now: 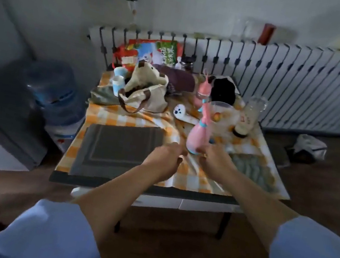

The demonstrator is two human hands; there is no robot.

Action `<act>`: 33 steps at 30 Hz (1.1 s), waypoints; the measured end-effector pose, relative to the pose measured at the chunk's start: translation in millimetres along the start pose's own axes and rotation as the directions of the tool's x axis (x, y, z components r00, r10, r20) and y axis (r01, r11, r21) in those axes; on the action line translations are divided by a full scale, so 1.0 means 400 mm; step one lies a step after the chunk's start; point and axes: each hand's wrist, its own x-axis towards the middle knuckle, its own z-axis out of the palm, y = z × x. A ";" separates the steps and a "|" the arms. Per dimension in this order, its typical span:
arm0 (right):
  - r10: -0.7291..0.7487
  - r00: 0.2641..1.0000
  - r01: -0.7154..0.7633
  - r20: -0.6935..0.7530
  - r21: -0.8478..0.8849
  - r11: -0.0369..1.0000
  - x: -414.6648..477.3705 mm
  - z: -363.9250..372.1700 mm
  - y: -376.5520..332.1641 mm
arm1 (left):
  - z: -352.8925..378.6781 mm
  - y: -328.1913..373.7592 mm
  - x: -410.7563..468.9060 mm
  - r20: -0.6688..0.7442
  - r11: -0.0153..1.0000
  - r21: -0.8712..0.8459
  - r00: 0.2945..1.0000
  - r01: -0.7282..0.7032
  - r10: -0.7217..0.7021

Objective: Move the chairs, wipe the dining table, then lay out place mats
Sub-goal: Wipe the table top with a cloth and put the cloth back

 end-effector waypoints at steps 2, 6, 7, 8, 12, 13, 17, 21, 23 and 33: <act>0.099 0.995 -0.098 0.004 -0.054 0.994 -0.004 -0.005 0.104 | 0.069 0.056 0.063 0.077 0.997 -0.014 0.994 -0.082 0.083; 0.310 0.950 -0.308 0.029 -0.044 0.950 -0.044 -0.015 0.276 | 0.198 0.177 0.156 0.251 0.969 -0.028 0.936 -0.246 0.245; 0.338 0.941 -0.337 0.032 -0.047 0.941 -0.050 -0.015 0.314 | 0.222 0.204 0.173 0.273 0.961 -0.021 0.923 -0.276 0.271; 0.361 0.932 -0.360 0.031 -0.034 0.932 -0.057 -0.015 0.350 | 0.246 0.225 0.190 0.289 0.952 -0.019 0.910 -0.305 0.297; 0.427 0.904 -0.427 0.003 0.003 0.904 -0.068 -0.006 0.450 | 0.320 0.268 0.245 0.338 0.944 0.009 0.890 -0.329 0.307; 0.423 0.906 -0.423 0.007 -0.014 0.906 -0.065 -0.001 0.464 | 0.333 0.267 0.257 0.347 0.947 0.026 0.892 -0.319 0.291; 0.384 0.911 -0.377 0.147 -0.078 0.923 0.006 0.023 0.546 | 0.408 0.260 0.335 0.333 0.966 0.094 0.922 -0.239 0.195; 0.330 0.913 -0.313 0.241 -0.107 0.944 0.073 0.068 0.600 | 0.474 0.254 0.383 0.257 0.995 0.087 0.966 -0.044 0.020; 0.308 0.924 -0.283 0.225 -0.139 0.949 0.093 0.079 0.615 | 0.491 0.266 0.394 0.225 0.998 0.060 0.974 0.030 -0.042; 0.125 0.953 -0.030 0.276 -0.326 0.945 0.135 -0.061 0.539 | 0.336 0.309 0.363 0.164 0.966 -0.226 0.982 0.126 -0.090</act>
